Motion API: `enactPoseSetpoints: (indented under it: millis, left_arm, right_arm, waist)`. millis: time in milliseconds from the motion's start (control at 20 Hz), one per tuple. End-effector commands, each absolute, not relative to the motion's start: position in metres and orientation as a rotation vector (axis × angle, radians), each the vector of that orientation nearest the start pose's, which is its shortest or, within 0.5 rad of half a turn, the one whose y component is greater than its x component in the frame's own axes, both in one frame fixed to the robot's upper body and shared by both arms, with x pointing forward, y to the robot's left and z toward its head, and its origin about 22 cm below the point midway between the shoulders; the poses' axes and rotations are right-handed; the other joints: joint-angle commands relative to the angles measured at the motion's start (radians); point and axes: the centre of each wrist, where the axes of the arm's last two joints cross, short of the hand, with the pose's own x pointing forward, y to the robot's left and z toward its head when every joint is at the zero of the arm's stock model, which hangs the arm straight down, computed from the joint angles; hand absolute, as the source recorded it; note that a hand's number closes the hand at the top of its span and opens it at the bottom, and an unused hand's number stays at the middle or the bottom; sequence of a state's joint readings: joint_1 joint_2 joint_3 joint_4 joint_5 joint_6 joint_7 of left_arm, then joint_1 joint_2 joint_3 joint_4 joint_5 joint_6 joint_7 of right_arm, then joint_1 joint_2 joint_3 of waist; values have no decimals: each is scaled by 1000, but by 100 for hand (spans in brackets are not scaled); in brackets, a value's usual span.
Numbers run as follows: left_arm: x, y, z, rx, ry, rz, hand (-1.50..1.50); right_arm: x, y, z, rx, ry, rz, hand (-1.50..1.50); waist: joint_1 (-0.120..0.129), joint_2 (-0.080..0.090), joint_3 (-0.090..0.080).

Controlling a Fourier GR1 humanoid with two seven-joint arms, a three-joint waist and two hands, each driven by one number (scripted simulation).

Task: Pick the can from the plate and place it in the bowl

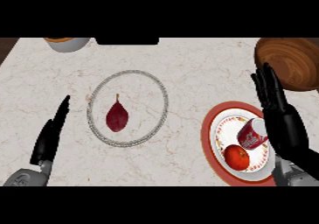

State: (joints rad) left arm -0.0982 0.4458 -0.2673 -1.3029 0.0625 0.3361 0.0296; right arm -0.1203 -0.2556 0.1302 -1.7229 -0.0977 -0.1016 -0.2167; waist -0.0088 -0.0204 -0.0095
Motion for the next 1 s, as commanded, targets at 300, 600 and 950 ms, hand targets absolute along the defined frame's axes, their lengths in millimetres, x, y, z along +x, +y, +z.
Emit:
enactPoseSetpoints:
  millis: [300, 600, 950]
  left_arm:
    - [278, 300, 28, 423, -1542, -123, 0]
    - [266, 324, 39, 379, -1550, -50, 0]
    - [261, 307, 60, 332, -1553, -34, 0]
  right_arm:
    - [263, -347, 162, -643, -1659, 826, 150]
    - [199, -340, 131, -814, -1481, 499, -150]
    - [131, -320, 180, -866, -1390, 594, -150]
  waist:
    - [-45, 21, -37]
    - [-39, 5, 7]
    - [-17, 12, 9]
